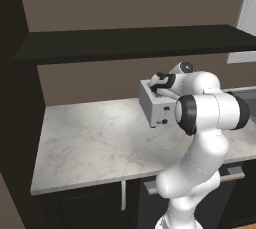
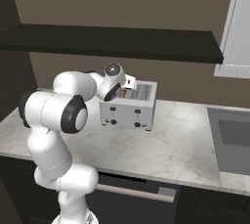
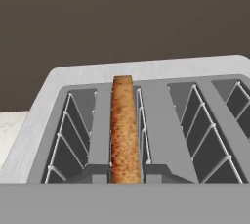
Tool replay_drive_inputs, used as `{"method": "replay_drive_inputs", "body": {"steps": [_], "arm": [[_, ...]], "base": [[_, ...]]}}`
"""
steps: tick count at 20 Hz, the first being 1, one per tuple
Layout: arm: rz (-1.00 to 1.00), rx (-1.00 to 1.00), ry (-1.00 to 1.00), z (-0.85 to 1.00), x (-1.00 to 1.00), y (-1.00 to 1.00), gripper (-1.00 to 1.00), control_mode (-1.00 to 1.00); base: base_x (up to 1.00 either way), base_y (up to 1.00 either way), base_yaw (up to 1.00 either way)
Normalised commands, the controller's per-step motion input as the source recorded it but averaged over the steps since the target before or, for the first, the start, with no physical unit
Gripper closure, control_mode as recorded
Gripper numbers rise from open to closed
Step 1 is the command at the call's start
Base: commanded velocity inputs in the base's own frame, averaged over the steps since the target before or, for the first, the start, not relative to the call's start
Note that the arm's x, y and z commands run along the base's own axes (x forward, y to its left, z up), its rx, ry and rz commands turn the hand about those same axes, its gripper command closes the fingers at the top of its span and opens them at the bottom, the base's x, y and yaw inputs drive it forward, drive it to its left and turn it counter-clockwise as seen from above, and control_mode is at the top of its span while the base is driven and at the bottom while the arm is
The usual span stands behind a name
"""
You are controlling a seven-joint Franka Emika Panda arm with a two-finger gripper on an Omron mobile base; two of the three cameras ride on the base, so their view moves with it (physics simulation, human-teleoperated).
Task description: Start the toaster. Once the lever pops up, take the bread to the plate on the dining counter.
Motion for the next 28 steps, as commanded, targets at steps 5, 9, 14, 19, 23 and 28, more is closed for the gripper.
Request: {"method": "replay_drive_inputs", "body": {"steps": [5, 9, 14, 19, 23, 28], "arm": [[0.00, 0.00, 0.00, 0.00, 0.00, 0.00, 1.00, -1.00], [0.00, 0.00, 0.00, 0.00, 0.00, 0.00, 1.00, -1.00], [0.00, 0.00, 0.00, 0.00, 0.00, 0.00, 1.00, -1.00], [0.00, 0.00, 0.00, 0.00, 0.00, 0.00, 1.00, -1.00], [0.00, 0.00, -0.01, 0.00, -0.05, 0.00, 1.00, -1.00], [0.00, 0.00, -0.05, 0.00, -0.07, 0.00, 1.00, -1.00]], "base": [[0.00, 0.00, 0.00], [0.00, 0.00, 0.00], [0.00, 0.00, 0.00], [0.00, 0.00, 0.00], [0.00, 0.00, 0.00], [0.00, 0.00, 0.00]]}}
